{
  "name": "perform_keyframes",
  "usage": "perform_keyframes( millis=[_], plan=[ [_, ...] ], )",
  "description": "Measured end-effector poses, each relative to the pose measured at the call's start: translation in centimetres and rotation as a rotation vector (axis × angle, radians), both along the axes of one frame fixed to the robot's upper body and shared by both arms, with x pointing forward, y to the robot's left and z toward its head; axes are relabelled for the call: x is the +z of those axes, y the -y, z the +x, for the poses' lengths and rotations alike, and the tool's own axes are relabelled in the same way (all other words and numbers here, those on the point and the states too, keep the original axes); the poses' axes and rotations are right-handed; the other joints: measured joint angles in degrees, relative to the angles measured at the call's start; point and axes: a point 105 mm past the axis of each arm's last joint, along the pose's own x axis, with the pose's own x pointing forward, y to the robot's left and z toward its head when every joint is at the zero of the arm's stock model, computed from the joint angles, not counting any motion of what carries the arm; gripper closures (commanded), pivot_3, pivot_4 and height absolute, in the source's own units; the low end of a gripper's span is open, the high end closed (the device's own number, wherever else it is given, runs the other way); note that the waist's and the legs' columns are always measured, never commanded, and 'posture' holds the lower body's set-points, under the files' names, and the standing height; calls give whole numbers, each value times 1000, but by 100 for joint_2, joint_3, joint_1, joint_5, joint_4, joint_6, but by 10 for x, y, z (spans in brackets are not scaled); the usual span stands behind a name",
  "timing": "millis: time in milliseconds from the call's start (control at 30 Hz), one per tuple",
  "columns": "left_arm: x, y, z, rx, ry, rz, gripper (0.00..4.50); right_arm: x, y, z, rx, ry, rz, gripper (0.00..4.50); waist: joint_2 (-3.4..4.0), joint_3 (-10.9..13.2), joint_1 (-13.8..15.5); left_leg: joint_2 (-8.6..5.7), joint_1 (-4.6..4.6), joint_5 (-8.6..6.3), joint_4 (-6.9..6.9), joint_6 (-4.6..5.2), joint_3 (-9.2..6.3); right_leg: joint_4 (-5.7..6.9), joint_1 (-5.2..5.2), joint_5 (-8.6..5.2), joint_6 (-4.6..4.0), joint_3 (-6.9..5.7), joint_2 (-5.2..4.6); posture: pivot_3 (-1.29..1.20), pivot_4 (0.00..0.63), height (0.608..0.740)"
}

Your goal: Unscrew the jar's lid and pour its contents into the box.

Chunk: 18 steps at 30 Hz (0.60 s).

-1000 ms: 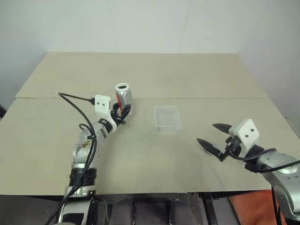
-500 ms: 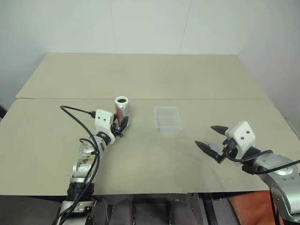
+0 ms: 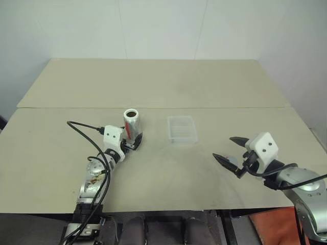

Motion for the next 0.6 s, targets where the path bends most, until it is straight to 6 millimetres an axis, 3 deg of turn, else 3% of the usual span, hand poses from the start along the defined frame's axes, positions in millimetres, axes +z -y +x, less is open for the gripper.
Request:
perform_keyframes(
  millis=[333, 500, 600],
  plan=[
    [-4, -4, -7, 1, -15, -16, 17, 1, 0, 0, 4, 4, -4, 0, 0, 0, -5, 2, 0, -1, -3, 1, 0, -3, -1, 0, 0, 1, 0, 0, 150, 740],
    [-7, -11, -26, -57, -35, 4, 17, 1, 1, 2, 3, 6, -6, 0, 1, 0, -16, 5, 4, -1, -7, 0, 2, -1, -2, 0, -1, 1, 1, 0, 150, 740],
    [-11, -28, -42, -77, -58, 24, 17, 2, 2, 2, 6, 8, -14, 0, 2, -1, -28, 8, 3, -1, -10, 0, 4, -2, -5, -1, -1, 2, 1, 0, 150, 740]
  ],
)
